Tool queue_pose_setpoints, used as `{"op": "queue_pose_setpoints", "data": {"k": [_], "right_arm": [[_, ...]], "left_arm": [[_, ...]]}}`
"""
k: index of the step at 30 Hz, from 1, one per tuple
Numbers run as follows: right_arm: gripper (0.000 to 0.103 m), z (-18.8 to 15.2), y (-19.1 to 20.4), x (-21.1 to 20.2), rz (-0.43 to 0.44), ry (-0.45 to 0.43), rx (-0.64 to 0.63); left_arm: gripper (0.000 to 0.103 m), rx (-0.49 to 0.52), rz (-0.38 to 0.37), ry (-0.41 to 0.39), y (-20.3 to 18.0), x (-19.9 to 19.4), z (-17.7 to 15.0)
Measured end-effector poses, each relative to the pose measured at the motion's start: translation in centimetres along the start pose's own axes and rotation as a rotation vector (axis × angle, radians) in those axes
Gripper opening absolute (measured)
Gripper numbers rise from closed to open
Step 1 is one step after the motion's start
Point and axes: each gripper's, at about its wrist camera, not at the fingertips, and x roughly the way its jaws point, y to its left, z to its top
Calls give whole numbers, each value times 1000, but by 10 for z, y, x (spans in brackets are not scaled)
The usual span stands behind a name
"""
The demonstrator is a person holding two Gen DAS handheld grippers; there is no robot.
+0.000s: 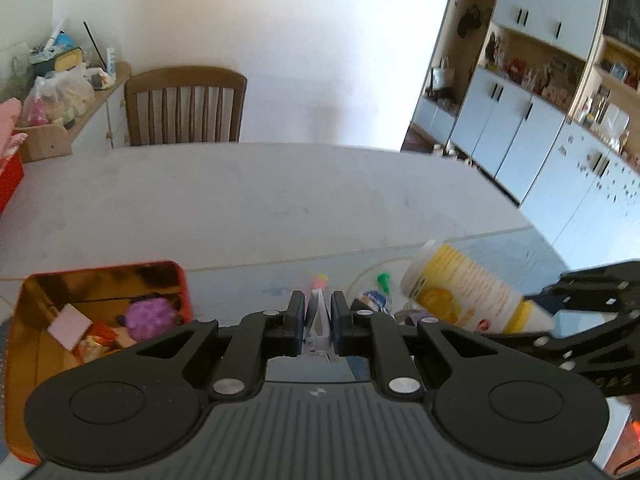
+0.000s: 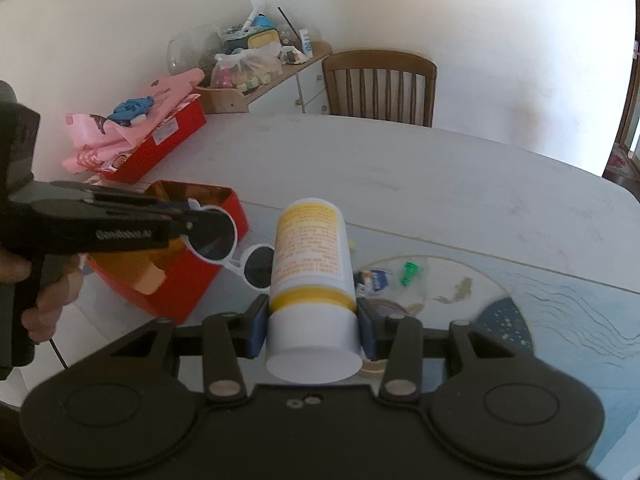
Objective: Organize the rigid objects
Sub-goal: 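Carry the sunglasses with the left gripper while the right gripper carries the bottle to the tin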
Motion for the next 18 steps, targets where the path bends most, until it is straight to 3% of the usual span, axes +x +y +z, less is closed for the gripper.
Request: {"op": "queue_pose_setpoints", "data": {"k": [10,18], "right_arm": [[44,20,46,22,18,11,-19],[44,38,88,56,50,44,-35]], "left_arm": [[13,-9,44,-82,43,-50,11],[13,-38,134,-111,92,-73,11]]}}
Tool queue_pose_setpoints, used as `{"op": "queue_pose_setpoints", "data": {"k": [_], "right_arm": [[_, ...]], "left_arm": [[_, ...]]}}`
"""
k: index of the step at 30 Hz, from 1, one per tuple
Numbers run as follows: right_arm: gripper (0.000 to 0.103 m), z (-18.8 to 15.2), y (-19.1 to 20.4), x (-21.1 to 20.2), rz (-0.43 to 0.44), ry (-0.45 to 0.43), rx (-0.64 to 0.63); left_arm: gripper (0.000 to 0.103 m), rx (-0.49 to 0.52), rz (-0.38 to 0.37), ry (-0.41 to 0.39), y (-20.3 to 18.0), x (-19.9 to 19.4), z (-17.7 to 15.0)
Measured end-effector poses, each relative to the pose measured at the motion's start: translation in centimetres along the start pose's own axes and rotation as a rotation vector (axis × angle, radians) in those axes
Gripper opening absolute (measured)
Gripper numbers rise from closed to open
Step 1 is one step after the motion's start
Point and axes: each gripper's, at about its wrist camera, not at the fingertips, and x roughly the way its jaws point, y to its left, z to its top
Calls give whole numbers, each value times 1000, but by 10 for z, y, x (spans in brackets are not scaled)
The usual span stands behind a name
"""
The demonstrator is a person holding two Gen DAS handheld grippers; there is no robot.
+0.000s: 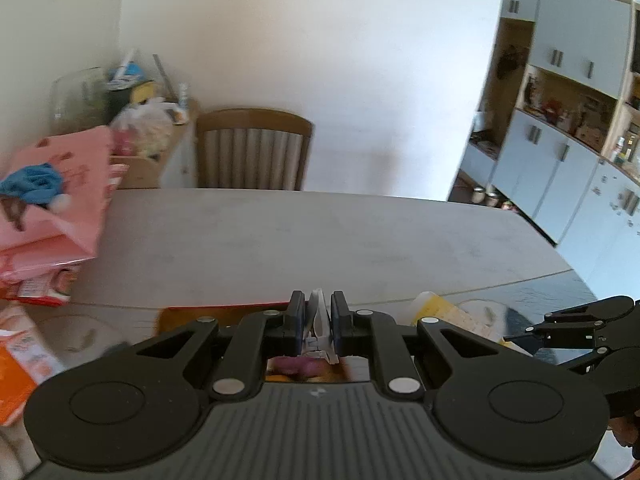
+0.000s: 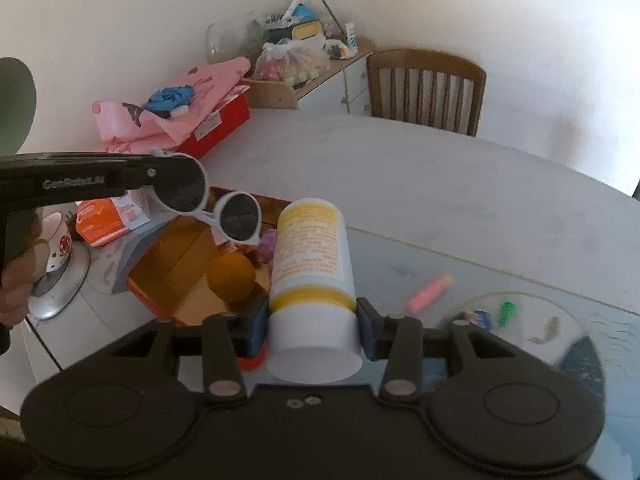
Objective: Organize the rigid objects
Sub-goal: 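Carry the sunglasses with the left gripper while the right gripper carries the bottle to the tin, then open the left gripper over the tin while the right gripper releases the bottle inside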
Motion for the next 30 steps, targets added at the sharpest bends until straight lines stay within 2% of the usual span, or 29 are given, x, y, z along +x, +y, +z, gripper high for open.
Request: {"op": "queue_pose_setpoints", "data": {"k": [12,19,30], "right_arm": [[44,27,50,70,-16,62,-81],[44,44,61,105,-26,102,-111],[44,55,76,137,-31,149,-202]], "left_arm": [[13,-37,95,51,64,4,-27],[13,-62,82,96,74,15,-47],[13,-90,59,91,83,25,-54]]}}
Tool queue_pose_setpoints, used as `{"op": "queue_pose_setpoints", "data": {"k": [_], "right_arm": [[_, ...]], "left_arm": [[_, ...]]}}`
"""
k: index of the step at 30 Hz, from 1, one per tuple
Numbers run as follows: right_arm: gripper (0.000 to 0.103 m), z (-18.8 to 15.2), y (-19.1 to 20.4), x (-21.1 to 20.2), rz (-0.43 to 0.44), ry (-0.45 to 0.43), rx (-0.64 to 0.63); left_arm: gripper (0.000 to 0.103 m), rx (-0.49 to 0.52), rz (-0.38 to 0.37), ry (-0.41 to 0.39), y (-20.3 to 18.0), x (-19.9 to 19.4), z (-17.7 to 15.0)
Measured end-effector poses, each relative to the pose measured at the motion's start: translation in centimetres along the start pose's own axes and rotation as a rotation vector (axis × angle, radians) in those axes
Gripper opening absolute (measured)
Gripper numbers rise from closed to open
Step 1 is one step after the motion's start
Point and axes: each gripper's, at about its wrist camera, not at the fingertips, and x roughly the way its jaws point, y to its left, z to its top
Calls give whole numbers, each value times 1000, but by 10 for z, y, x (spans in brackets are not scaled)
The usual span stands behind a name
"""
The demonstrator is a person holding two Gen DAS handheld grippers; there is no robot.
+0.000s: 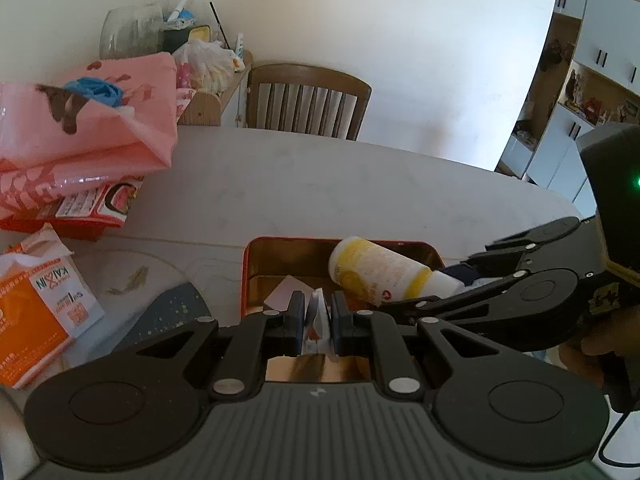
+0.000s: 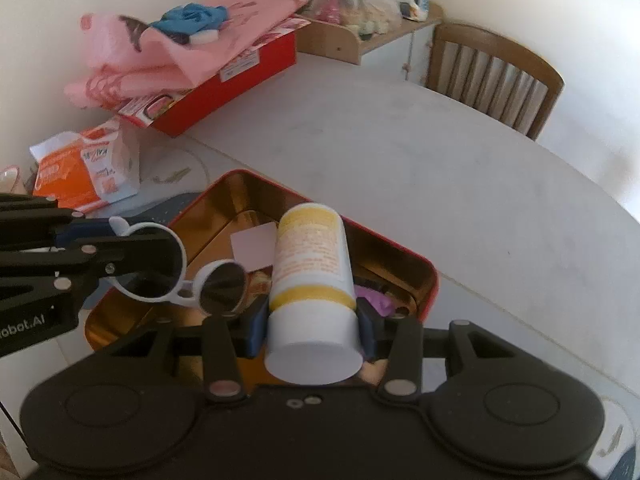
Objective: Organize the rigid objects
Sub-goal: 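Open the left gripper over the tin while the right gripper releases the bottle inside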
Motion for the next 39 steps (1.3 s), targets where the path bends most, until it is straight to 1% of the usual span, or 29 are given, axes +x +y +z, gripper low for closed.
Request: {"op": "queue_pose_setpoints", "data": {"k": [6,10,16,20,24,27,33,36,38,39], "right_arm": [[44,-1,5,1,5,0,-19],[45,-1,4,-2,8,-10,-5],[46,-8,-3,-19,29,-31,34],[47,-18,-9,-38,56,-55,66],[52,-28,-14,-56,66,-74,93],[54,-34,-16,-67,65,-91,116],[61,-50,-21,-87,78,-129,165],[62,-57,-23,-98,77,-148,177],[63,-63,-25,-104,82,-159,191],[64,-66,-26,-108,83,-164,197]], "left_arm": [[13,0,-6,47,-1,2,-14],[13,-2,-5,75,0,7,-18],[13,3,-8,121,-1,17,-24],[13,2,-13,128,-3,16,-25],[13,2,-31,121,-7,11,-23],[13,7,-39,117,-13,7,-22],[14,19,-40,116,-25,-1,-20],[17,26,-39,111,-33,-5,-18],[22,33,-38,104,-38,-9,-17],[27,38,-40,100,-41,-10,-17]]}}
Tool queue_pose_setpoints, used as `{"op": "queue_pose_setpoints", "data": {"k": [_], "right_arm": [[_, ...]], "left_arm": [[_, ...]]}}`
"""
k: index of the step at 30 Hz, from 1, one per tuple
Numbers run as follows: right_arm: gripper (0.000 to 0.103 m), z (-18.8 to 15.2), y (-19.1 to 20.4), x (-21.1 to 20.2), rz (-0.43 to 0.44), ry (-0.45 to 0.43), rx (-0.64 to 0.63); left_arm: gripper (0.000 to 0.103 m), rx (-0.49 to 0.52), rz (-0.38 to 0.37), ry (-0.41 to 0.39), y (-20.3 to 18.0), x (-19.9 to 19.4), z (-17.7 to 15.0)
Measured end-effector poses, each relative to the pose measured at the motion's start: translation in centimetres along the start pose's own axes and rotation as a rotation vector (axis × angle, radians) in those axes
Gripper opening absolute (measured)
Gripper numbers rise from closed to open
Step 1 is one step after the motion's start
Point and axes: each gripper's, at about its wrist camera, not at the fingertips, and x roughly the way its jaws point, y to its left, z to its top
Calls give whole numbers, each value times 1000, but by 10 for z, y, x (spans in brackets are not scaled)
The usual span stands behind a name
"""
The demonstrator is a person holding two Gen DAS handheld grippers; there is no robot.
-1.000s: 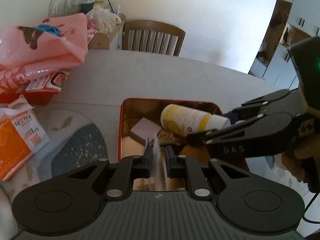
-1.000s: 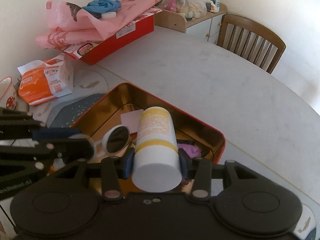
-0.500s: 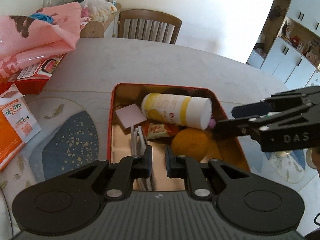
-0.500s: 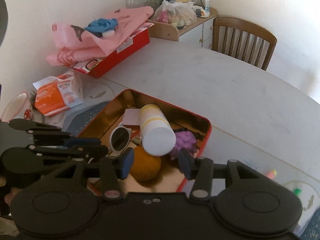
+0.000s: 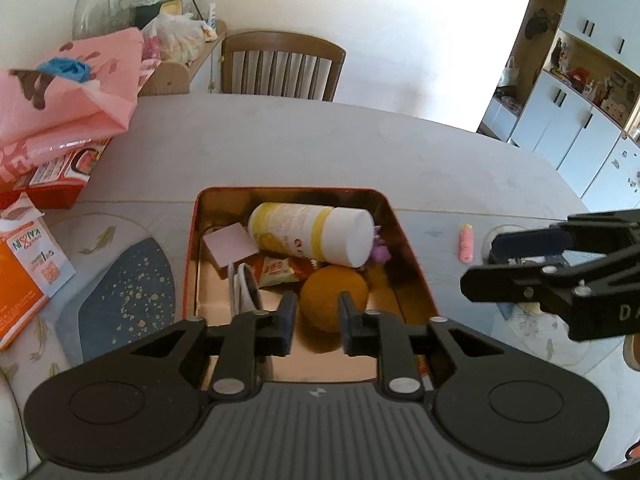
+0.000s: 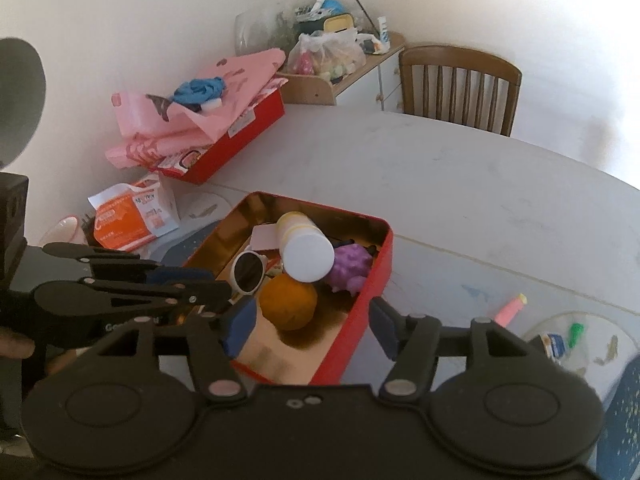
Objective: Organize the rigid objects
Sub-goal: 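Open the left gripper over the tin while the right gripper releases the bottle inside, then move the left gripper to the pink tube while the right gripper approaches the purple eraser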
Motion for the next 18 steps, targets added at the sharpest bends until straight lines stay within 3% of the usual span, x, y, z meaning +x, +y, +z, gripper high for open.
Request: {"op": "queue_pose_setpoints", "data": {"k": [6,10,15,18], "right_arm": [[72,-11,-9,-25,1,-34,15],[76,-19,-19,-42,-2,-59,22],[86,-33,-40,-67,-23,-94,36],[95,-44,-56,-80,-43,-112,61]], "left_arm": [[31,32,-10,-21,-21,-7,4],[53,53,-13,-46,-37,-11,5],[54,68,-27,-57,-60,-11,6],[60,80,-37,-66,-76,-11,6]]}}
